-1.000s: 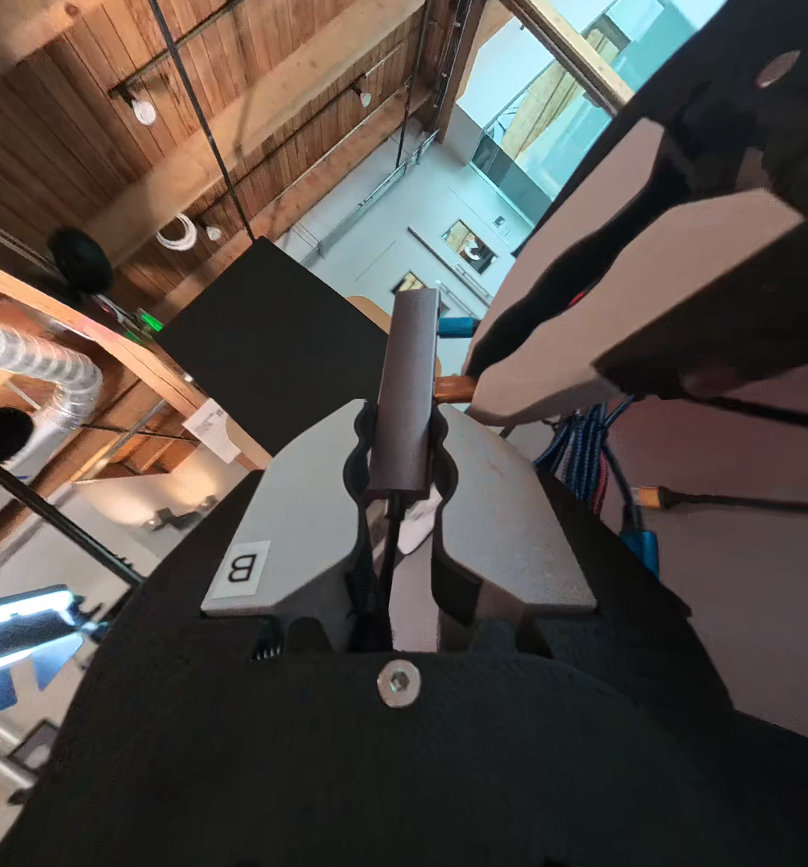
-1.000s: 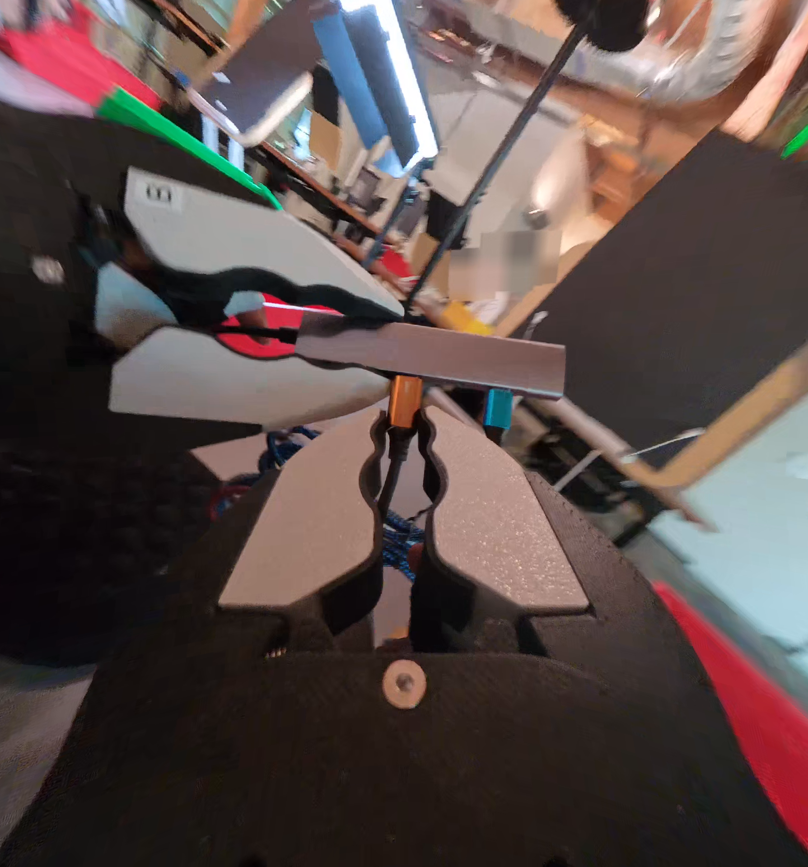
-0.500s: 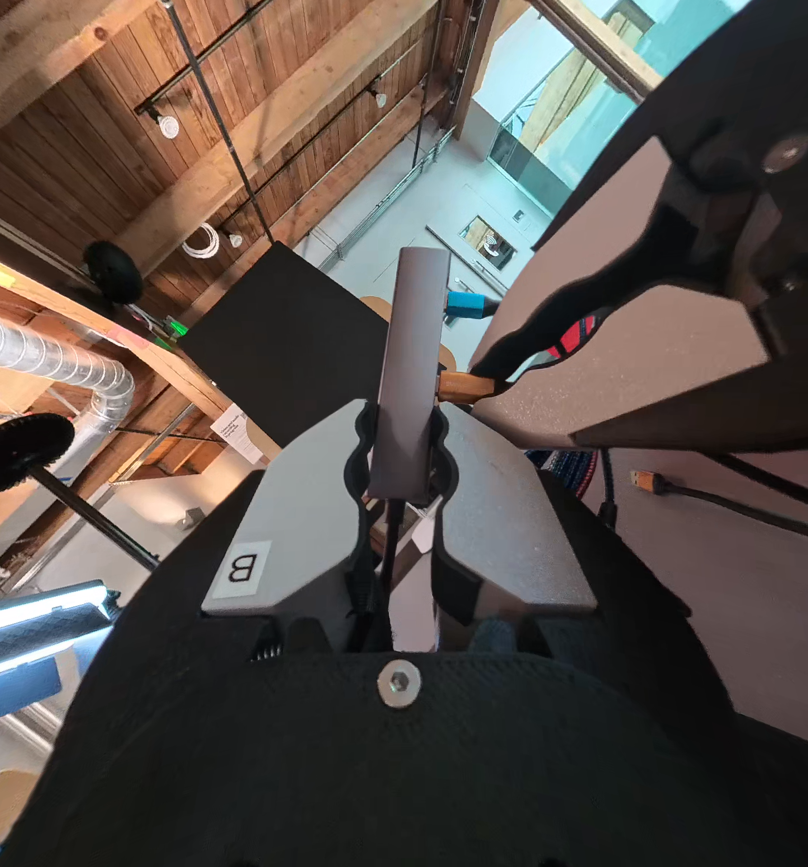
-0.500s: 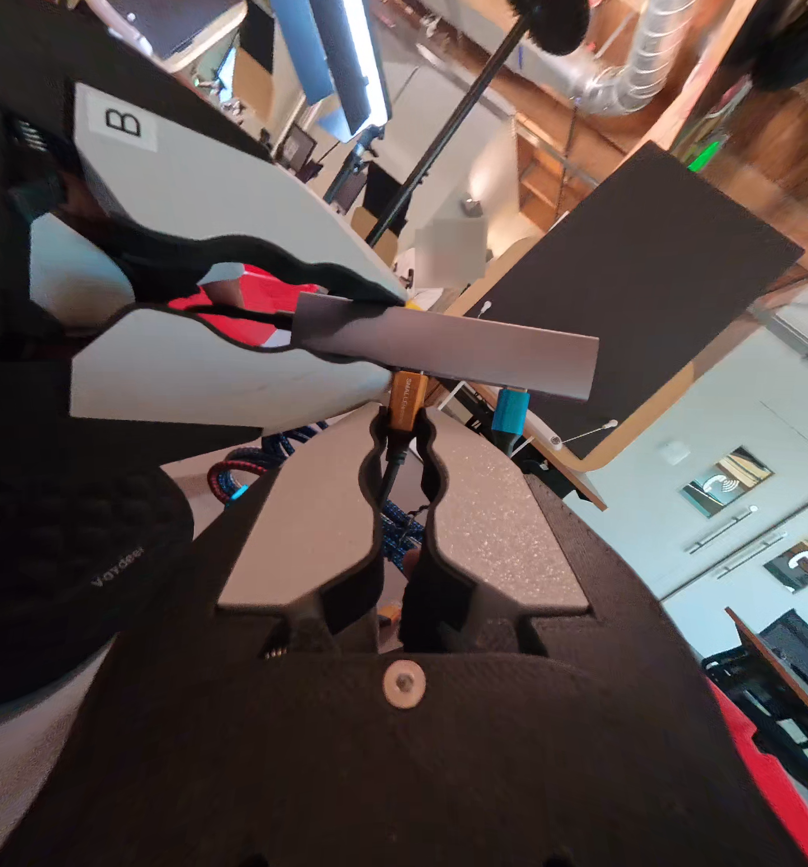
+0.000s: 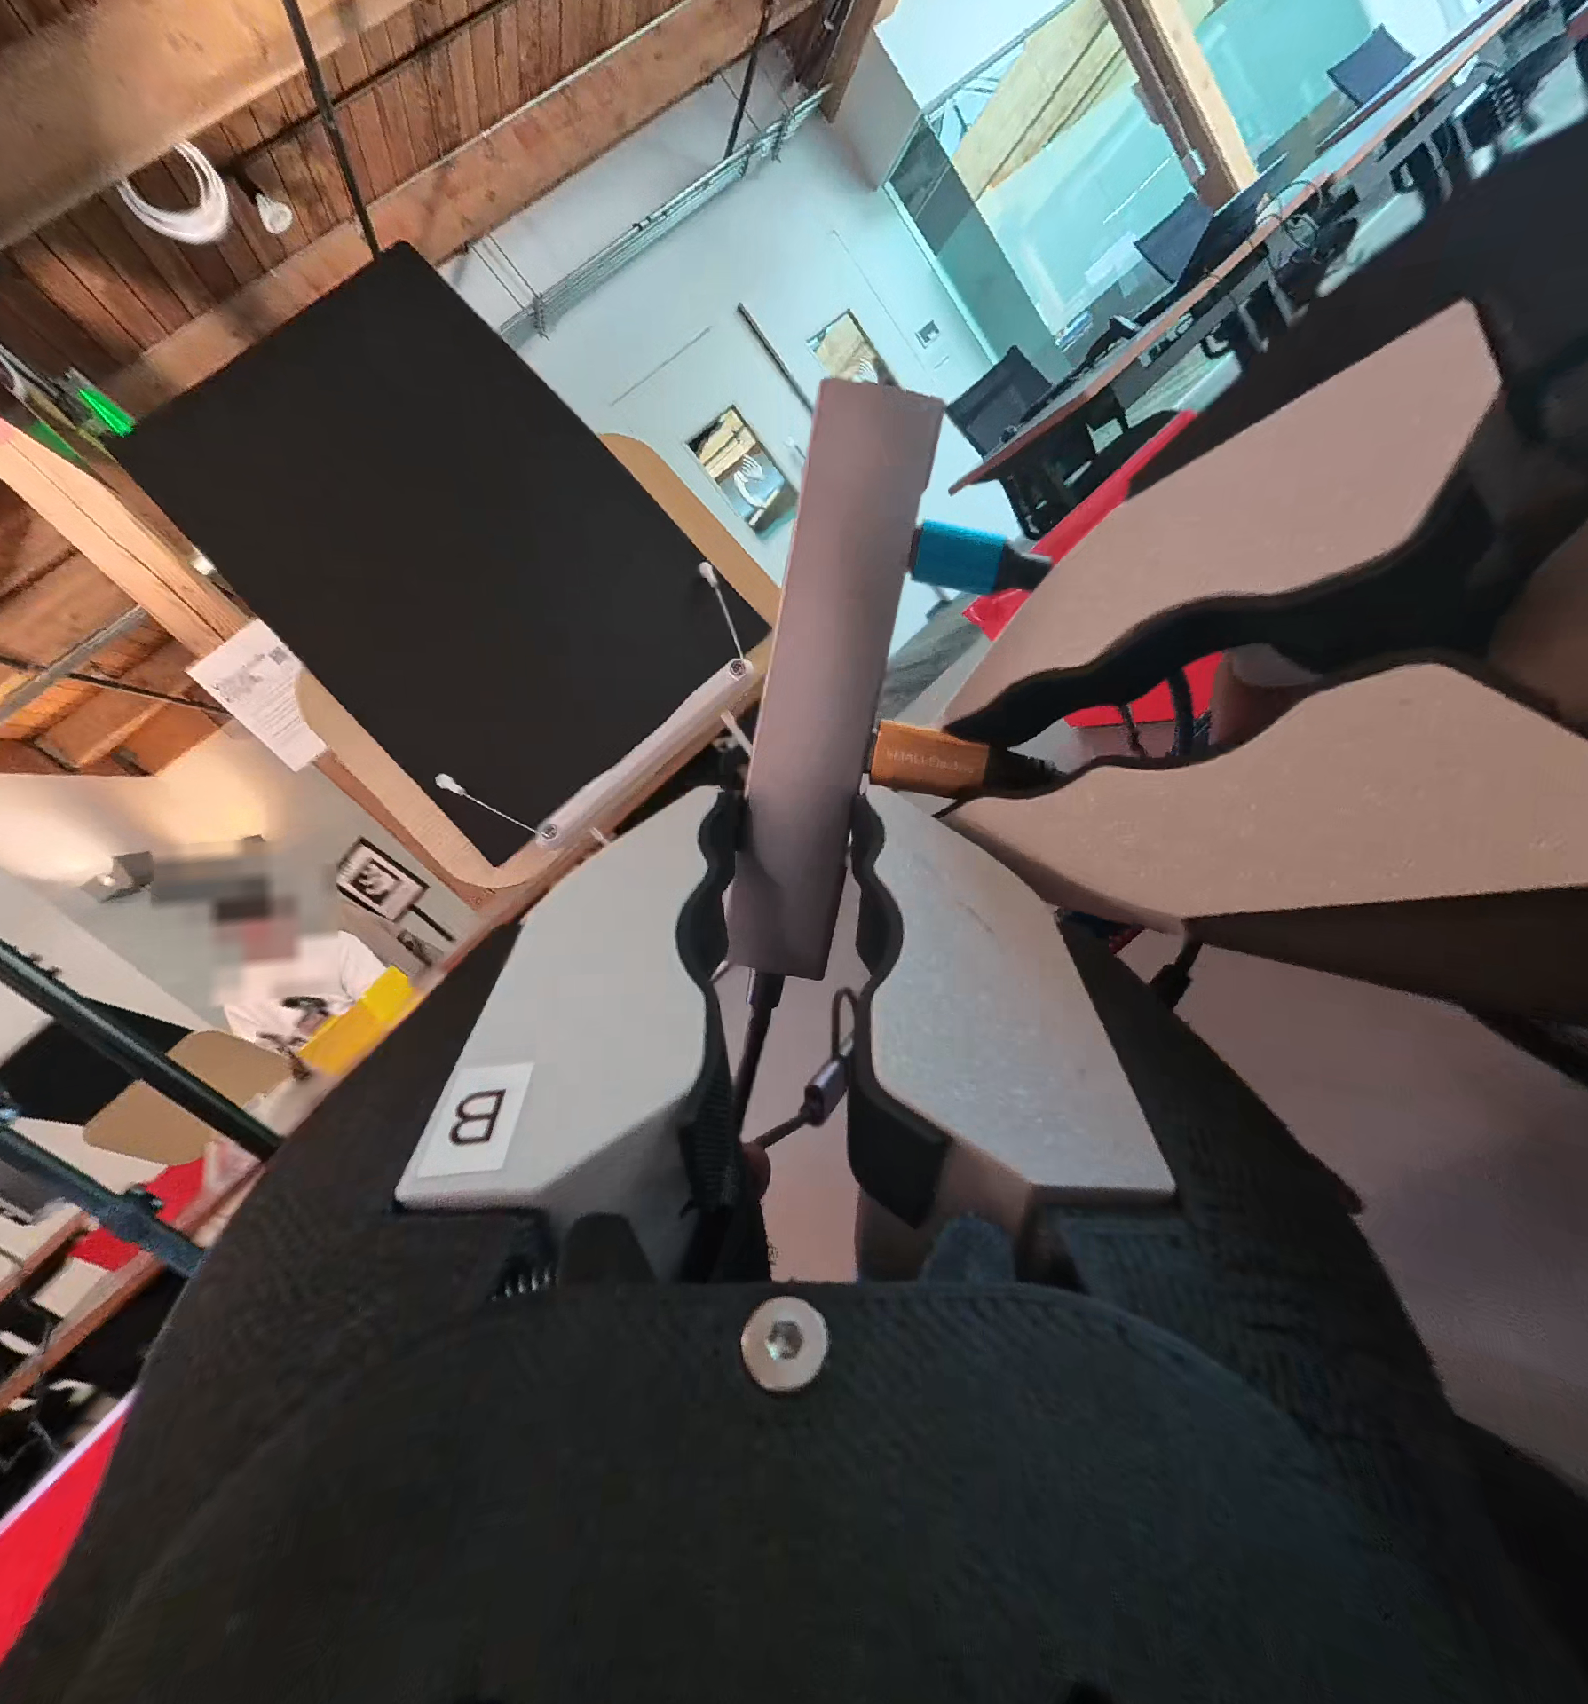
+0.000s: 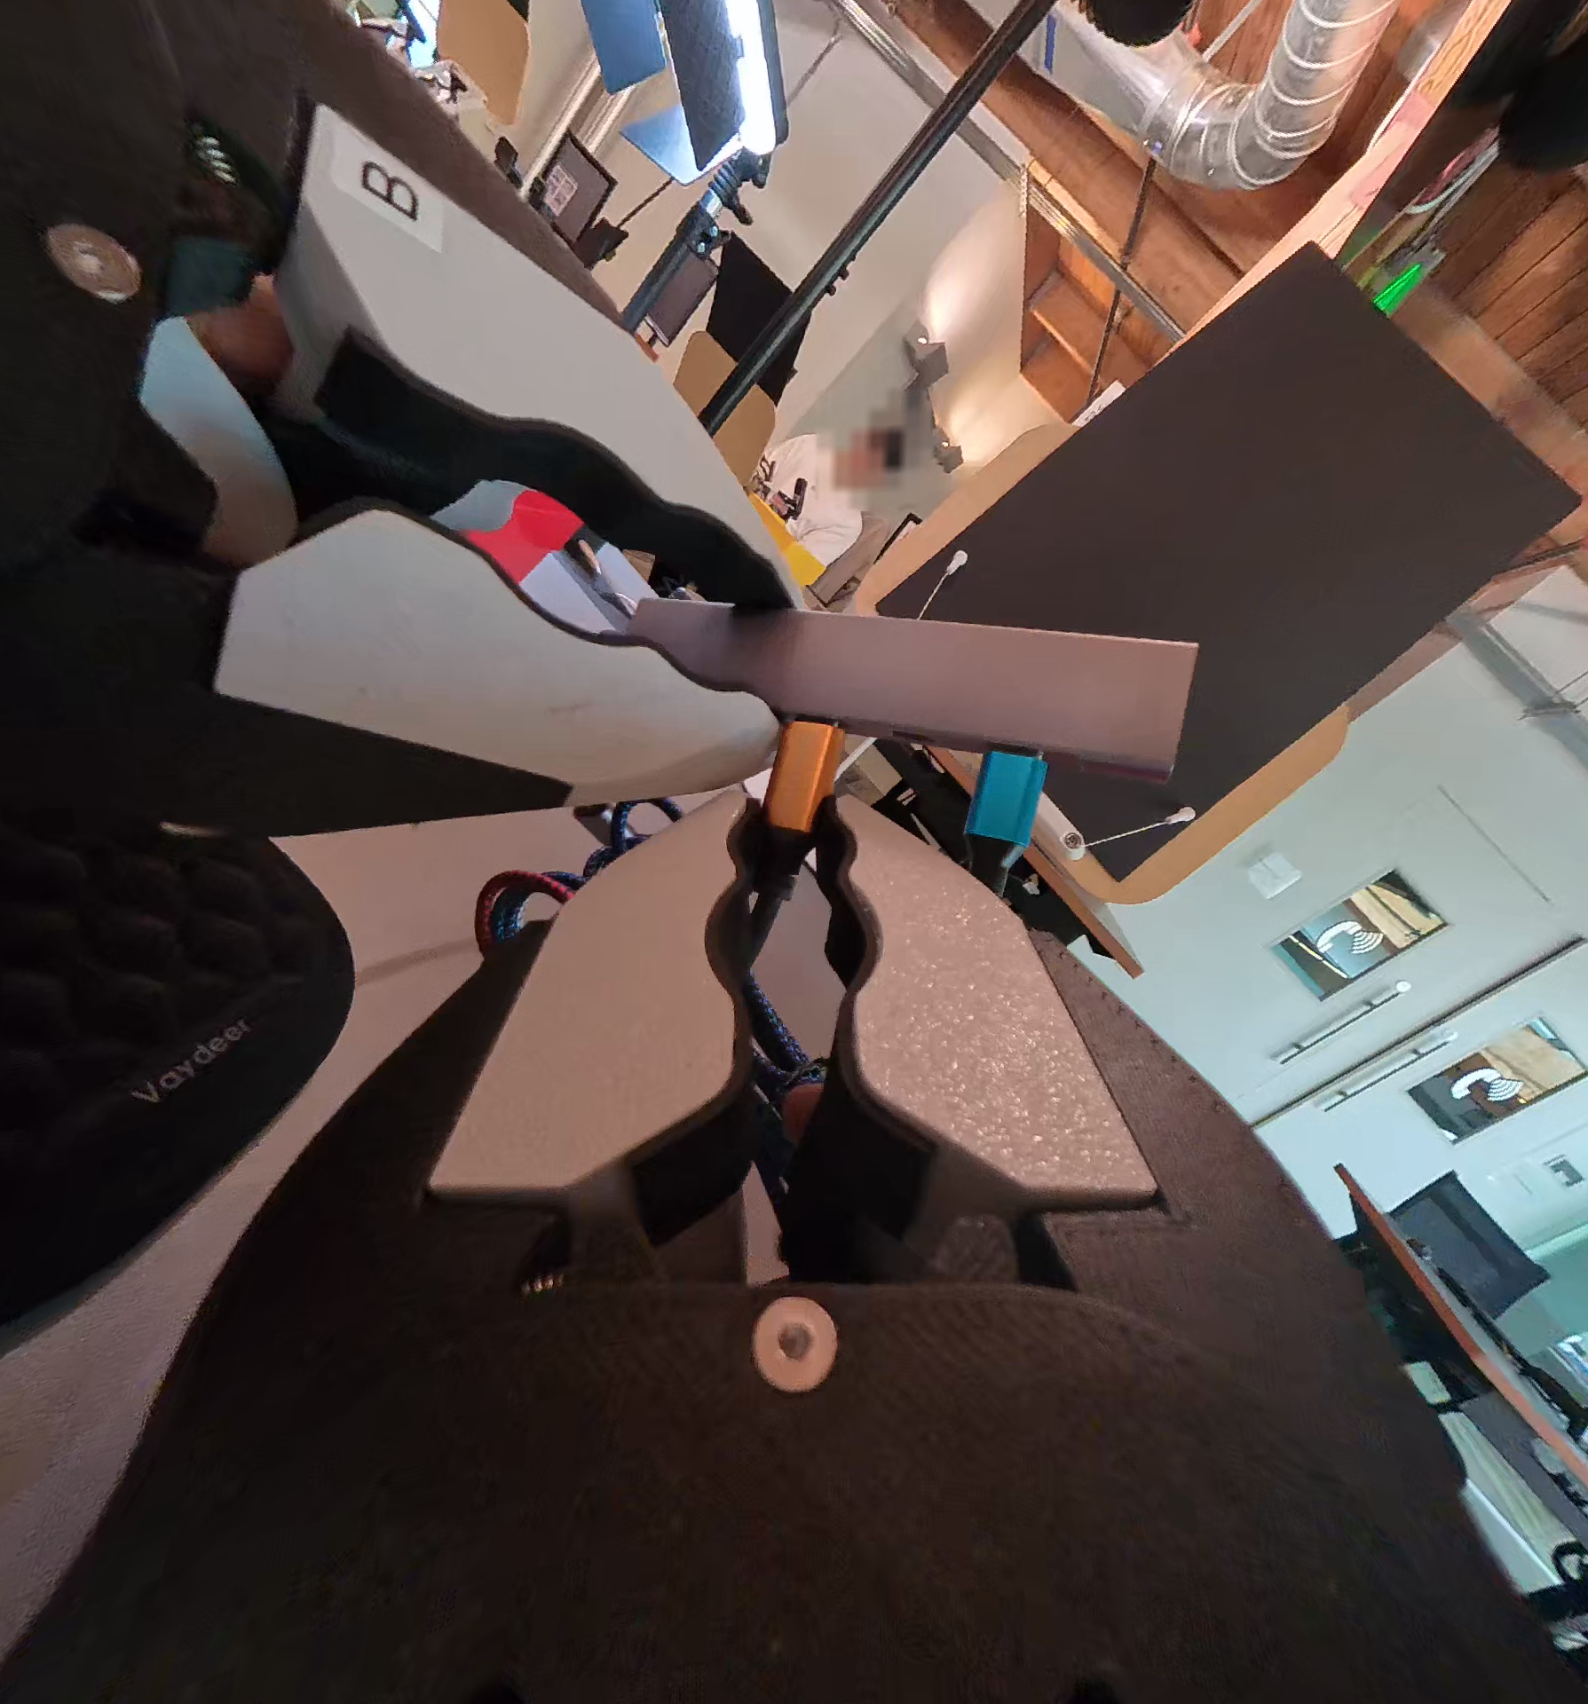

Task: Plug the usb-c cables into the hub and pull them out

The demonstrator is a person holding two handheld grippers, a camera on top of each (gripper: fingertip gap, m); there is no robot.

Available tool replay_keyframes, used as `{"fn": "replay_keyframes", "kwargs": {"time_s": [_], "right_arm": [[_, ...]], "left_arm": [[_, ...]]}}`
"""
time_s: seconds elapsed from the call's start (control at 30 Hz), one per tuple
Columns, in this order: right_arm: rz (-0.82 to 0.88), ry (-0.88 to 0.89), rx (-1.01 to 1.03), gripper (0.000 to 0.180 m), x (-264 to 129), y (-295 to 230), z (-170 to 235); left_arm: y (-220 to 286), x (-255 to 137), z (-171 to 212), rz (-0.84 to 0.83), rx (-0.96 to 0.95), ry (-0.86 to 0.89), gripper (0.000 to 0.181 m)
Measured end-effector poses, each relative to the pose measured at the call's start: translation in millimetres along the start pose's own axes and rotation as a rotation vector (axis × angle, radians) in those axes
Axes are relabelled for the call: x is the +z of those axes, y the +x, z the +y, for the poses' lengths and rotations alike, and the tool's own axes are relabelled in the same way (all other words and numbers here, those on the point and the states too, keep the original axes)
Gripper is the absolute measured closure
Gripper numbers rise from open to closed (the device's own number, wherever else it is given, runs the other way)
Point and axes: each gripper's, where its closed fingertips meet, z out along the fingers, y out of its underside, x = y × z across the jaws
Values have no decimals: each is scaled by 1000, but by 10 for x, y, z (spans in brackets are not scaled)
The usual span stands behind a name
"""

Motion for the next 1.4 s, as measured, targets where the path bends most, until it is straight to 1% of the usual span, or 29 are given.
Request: {"fn": "replay_keyframes", "kwargs": {"time_s": [0.1, 0.13, 0.2, 0.23, 0.27, 0.33, 0.4, 0.5, 0.6, 0.63, 0.67, 0.7, 0.77, 0.83, 0.9, 0.93, 0.97, 1.0, 1.07, 1.13, 1.27, 1.4], "right_arm": [[16, -16, -9, 169, 14, -5, 24], [39, -24, -37, 169, 11, 7, 34], [122, -48, -169, 169, -2, 60, 71], [146, -59, -226, 169, -1, 82, 103], [141, -58, -230, 169, 5, 104, 128], [100, -21, -123, 169, -9, 168, 86], [100, 4, -60, 170, -27, 199, 5], [131, -29, -52, 170, 13, 109, 31], [107, -40, -37, 169, 14, 64, 53], [104, -35, -53, 169, 11, 76, 47], [93, -25, -58, 169, 6, 97, 35], [66, -14, -34, 169, -5, 111, 22], [-5, -11, 52, 170, -17, 102, 16], [-17, -2, 85, 169, -23, 120, 23], [-38, 9, 93, 169, -32, 94, 8], [-48, 17, 90, 169, -41, 73, -10], [-54, 17, 78, 169, -48, 50, -18], [-57, 14, 63, 169, -52, 34, -18], [-53, 17, 43, 169, -54, 27, -28], [-36, 25, 38, 169, -48, 30, -42], [51, 35, 20, 169, -53, -22, -76], [23, 27, 10, 169, -37, -62, -75]], "left_arm": [[12, 18, 30, 20, -89, -19, 156], [27, 26, 28, 25, -137, -19, 156], [84, 56, 36, 28, -254, -34, 156], [115, 70, 57, 21, -248, -59, 157], [128, 80, 54, 1, -214, -72, 157], [100, 69, -30, -25, -196, -37, 157], [46, 66, -88, -17, -222, -16, 157], [19, 68, -8, 1, -250, -47, 156], [43, 70, 31, 43, -335, -41, 156], [42, 73, 17, 51, -330, -33, 156], [45, 72, -13, 67, -287, -15, 156], [49, 67, -33, 88, -220, -2, 156], [59, 62, -34, 93, -148, -17, 157], [16, 59, 22, 36, -18, -54, 146], [78, 82, 112, 36, 73, -101, 143], [89, 94, 138, 27, 91, -112, 143], [43, 87, 132, -12, 109, -105, 153], [10, 65, 113, -27, 131, -91, 157], [5, 50, 113, -11, 110, -105, 158], [2, 48, 116, -10, 46, -108, 158], [-30, 30, 153, -18, -26, -120, 158], [-22, 30, 193, 37, -120, -131, 157]]}}
